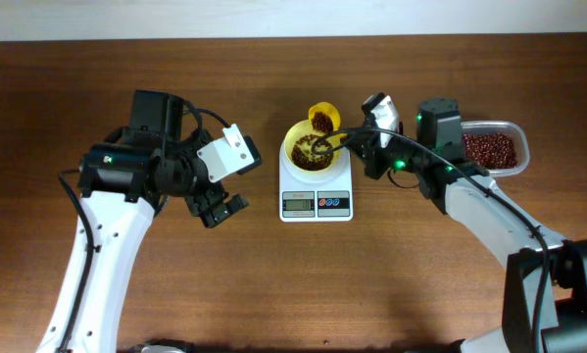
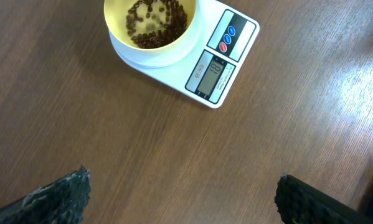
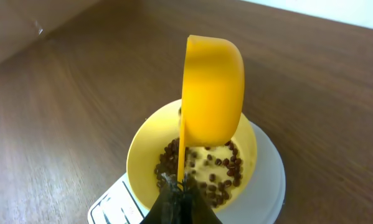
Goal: Scoop item into bowl and weigh 50g on scale
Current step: 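Tip the scoop to pour red beans into the yellow bowl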
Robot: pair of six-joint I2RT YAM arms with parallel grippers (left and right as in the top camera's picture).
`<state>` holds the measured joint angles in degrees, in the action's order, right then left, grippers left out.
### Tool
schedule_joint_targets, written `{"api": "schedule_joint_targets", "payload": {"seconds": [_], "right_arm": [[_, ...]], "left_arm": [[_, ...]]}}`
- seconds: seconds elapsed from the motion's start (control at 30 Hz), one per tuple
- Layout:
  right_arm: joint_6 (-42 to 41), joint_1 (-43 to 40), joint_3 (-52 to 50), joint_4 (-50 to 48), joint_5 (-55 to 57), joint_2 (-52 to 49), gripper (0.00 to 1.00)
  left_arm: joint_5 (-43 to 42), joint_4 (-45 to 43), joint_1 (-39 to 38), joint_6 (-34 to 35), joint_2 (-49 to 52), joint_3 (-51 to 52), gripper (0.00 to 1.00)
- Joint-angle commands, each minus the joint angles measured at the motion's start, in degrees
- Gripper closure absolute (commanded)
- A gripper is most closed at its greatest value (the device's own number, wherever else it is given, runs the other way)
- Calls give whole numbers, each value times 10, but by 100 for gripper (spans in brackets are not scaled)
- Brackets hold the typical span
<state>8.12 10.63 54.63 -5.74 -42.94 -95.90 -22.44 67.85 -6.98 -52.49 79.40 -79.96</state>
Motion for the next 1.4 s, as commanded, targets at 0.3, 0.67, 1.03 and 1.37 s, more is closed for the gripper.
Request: {"api": "schedule_joint_targets", "payload": {"seconds": [0.3,0.67,1.03,1.37], "right_arm": [[17,18,3,-4,9,-8,96],[37,44,3,8,105,8,96],[37,75,3,26,181,41,96],[69,88,3,104,231,85,96]], "left_arm": [[-2,-1,1,6,-3,3,1],[-2,-1,1,6,-3,3,1],[-2,-1,1,6,-3,3,1],[-2,-1,1,6,-3,3,1]]}}
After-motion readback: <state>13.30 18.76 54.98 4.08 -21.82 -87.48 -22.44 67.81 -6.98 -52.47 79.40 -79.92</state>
